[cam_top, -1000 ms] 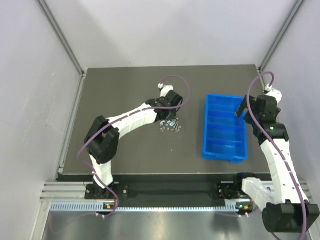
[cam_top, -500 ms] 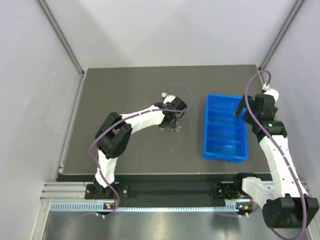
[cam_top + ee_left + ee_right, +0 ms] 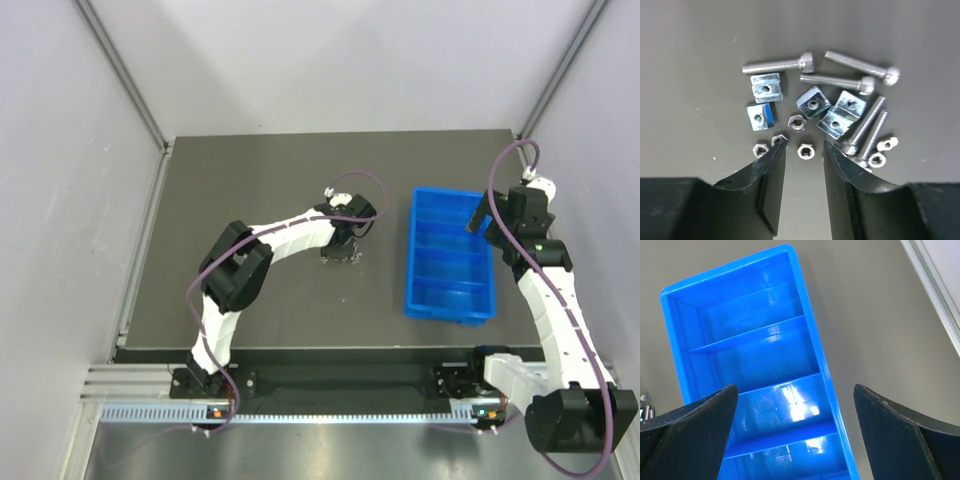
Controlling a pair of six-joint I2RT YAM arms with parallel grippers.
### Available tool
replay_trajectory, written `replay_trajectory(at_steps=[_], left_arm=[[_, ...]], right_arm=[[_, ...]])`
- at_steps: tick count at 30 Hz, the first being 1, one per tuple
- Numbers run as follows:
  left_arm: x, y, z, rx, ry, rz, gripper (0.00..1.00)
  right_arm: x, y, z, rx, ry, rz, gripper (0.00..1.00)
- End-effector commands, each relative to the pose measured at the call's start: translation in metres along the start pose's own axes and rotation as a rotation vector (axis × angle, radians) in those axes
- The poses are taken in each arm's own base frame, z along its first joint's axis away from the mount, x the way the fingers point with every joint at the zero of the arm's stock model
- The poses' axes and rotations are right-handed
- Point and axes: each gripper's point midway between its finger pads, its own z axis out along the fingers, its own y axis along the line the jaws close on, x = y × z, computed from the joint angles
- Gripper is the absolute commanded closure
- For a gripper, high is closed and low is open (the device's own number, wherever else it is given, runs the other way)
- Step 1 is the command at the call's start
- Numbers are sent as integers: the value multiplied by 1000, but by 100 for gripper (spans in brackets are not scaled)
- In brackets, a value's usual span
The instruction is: Sort the screws and nuts into containers
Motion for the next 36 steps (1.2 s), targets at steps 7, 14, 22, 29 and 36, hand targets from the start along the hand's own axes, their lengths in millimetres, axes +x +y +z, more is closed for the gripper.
replay_trajectory(at_steps=[7,14,22,29,36], left_arm=[[7,-4,6,-18,43,-35,59],[12,-2,0,-38,33,-24,60],[17,-7,-5,-56,18,11,64],[14,3,5,-83,14,-34,63],[14,2,14,-75,23,-56,62]], right_arm=[[-7,-4,5,18,-41,3,0],[-7,-3,6,14,-44,4,0],[-8,-2,5,7,-44,6,0],[-8,-2,4,4,-49,7,0],[-7,-2,3,4,-49,7,0]])
